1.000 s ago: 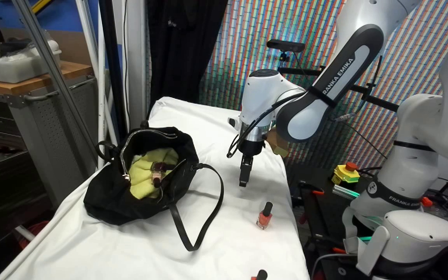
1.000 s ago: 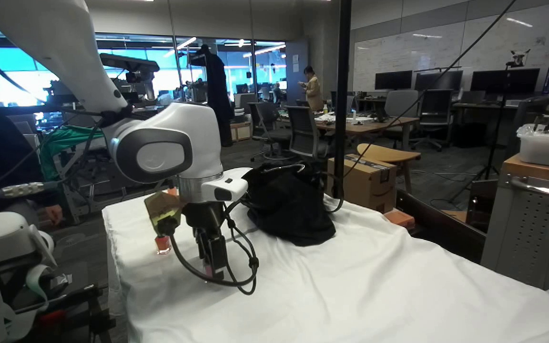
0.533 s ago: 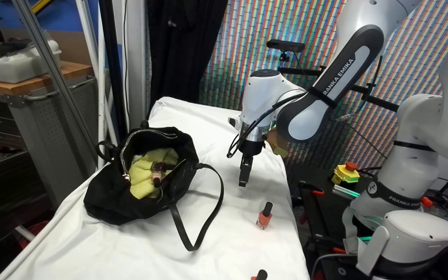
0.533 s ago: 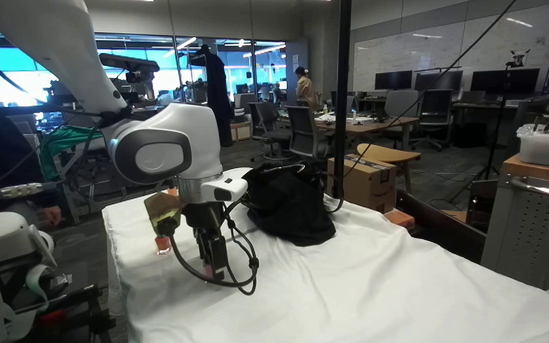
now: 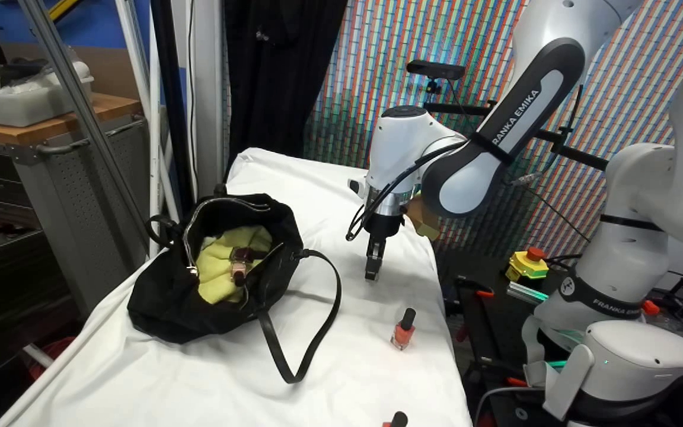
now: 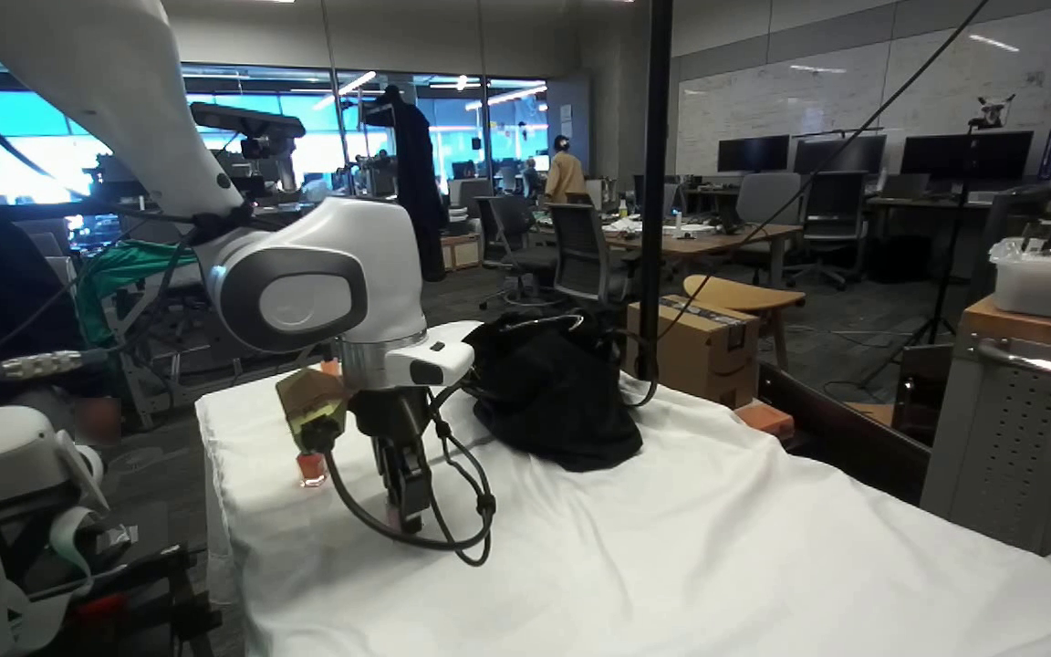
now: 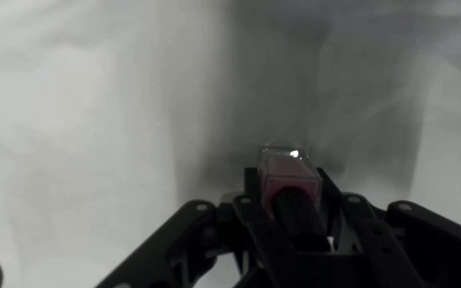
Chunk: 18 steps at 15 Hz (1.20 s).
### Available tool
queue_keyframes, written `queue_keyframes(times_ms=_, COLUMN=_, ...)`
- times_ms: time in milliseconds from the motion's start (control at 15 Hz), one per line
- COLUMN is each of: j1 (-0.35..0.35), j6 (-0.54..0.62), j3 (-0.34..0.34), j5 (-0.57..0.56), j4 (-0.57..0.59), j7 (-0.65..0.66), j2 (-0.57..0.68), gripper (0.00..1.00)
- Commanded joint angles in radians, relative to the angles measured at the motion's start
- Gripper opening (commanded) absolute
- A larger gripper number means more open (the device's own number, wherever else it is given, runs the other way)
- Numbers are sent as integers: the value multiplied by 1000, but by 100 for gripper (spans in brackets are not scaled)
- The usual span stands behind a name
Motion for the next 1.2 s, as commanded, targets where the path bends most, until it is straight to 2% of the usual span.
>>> queue_keyframes(times_ms=0, j1=-1, j6=-22, j3=-2, j5=-3, j4=5, j7=-10, j2=-2, gripper=16)
queue_keyframes(times_ms=333, j1=10, j6=-138, j3=-9, j5=-32, j4=48, j7=20, j2=-36, gripper=15)
queue_keyframes(times_ms=733, j1=26, j6=-366, j3=3, j5=-153, j4=213, j7=154, j2=-123, gripper=15)
queue_keyframes(times_ms=1133, j1=41, j6=-385, j3=43, j5=-200, j4=439, j7=193, j2=-88, gripper=15)
